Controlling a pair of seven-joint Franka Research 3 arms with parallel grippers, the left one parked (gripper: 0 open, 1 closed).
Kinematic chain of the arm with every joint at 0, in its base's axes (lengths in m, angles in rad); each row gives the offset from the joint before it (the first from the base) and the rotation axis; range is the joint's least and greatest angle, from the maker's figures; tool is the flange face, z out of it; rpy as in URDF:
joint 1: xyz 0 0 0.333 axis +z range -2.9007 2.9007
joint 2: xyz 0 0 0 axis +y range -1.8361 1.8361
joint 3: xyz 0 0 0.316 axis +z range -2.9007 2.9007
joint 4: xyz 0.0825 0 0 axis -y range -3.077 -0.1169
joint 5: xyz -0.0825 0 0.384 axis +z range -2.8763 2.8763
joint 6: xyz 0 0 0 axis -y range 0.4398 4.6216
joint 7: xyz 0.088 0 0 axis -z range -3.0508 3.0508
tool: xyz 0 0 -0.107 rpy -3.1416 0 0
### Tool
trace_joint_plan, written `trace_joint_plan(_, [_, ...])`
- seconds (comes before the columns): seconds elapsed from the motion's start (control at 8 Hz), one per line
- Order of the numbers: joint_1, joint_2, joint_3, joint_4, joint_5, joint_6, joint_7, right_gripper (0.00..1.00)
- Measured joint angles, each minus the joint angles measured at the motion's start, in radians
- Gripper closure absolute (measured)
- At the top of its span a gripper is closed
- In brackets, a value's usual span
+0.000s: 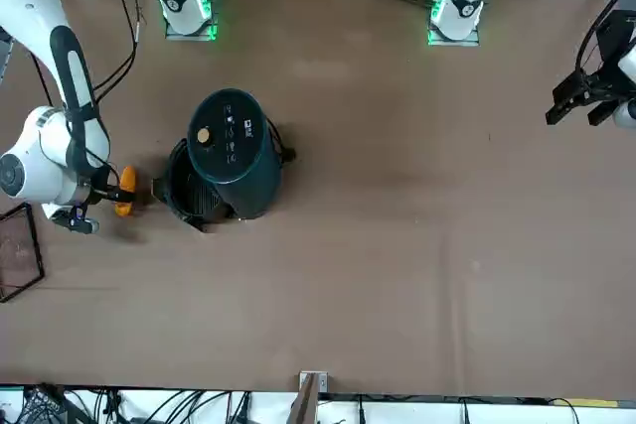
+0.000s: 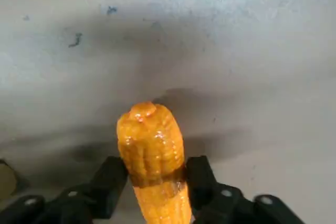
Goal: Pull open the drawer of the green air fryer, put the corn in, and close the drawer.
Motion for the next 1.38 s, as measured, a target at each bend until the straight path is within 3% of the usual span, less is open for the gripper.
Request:
trace_joint_plan(0.12, [0.000, -0.006, 0.000, 0.008, 0.000, -0.002, 0.000, 0.46])
trace_joint_plan(0.25, [0.000, -0.032, 0.000, 0.024, 0.000, -0.034, 0.000, 0.46])
trace_joint_plan(0.5, [0.001, -0.135, 0.003, 0.080, 0.030, -0.206, 0.000, 0.46])
trace_joint_plan(0.88, [0.024, -0.267, 0.022, 0.098, 0.190, -0.347, 0.024, 0.46])
trace_joint_plan(1.38, [0.198, -0.259, 0.038, 0.077, 0.230, -0.344, 0.177, 0.46])
